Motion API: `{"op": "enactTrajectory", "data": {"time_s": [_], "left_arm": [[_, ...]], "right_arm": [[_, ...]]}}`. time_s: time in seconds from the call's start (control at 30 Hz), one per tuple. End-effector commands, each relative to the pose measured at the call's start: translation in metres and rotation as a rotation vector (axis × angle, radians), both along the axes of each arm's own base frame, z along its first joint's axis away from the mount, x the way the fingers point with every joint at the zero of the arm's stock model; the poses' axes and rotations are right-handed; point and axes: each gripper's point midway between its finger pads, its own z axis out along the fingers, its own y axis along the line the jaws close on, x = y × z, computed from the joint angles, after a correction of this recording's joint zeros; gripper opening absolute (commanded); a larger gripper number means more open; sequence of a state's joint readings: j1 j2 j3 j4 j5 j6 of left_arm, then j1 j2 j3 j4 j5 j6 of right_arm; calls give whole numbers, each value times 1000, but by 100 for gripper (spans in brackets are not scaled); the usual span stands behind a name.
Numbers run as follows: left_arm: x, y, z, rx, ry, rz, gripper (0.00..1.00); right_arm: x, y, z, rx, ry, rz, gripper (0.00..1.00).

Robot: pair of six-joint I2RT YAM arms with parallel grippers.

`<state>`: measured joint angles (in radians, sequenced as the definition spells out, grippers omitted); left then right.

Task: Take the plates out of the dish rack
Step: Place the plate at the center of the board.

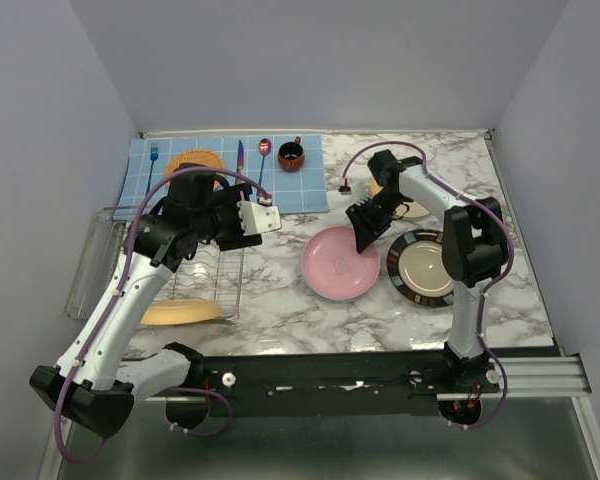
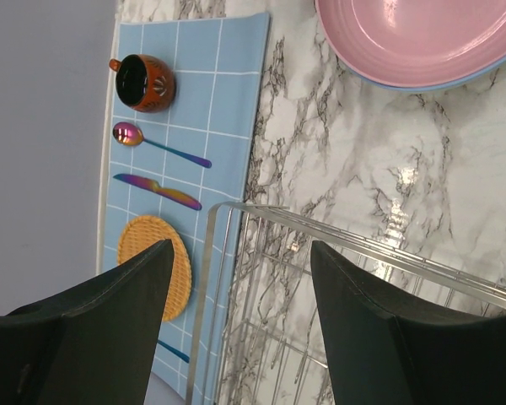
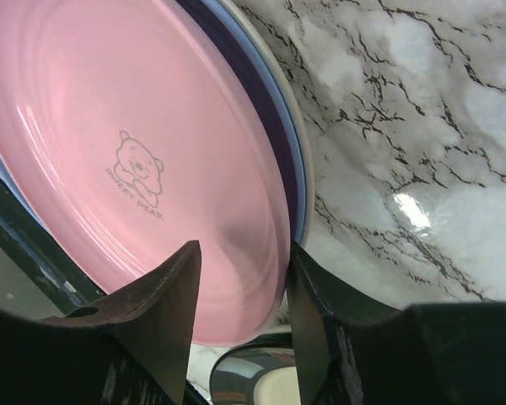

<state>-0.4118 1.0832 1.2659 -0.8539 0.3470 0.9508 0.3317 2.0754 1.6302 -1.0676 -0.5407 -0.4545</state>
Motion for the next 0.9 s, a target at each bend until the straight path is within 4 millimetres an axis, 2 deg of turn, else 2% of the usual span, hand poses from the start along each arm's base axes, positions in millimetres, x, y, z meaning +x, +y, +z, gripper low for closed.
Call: {"op": "enactTrajectory", "data": {"time_s": [0.0,0.33,0.5,0.7,0.73,0.77,0.87], "left_arm": [[1,6,4,10,-34,18,75],[-1,8,1,17,-37,20,75],[-2,11,-5,31,-35,26,75],[-3,16,-9,58,-45,36,75],[-2,17,-8,60,-50,38,75],[-2,17,-8,61,-52,38,75],[-2,18,-7,62,-53,39,76]], "right_arm": [[8,-3,3,-59,-87,1,53],[3,7,13,-83,-134,28,53],[-7,13,11,-132,-163,68,53],[-5,15,22,-155,-225,61,54],[-3,15,24,-160,-238,58,57],[-2,15,26,-165,-250,54,65],[1,14,34,-172,-280,50,71]]}}
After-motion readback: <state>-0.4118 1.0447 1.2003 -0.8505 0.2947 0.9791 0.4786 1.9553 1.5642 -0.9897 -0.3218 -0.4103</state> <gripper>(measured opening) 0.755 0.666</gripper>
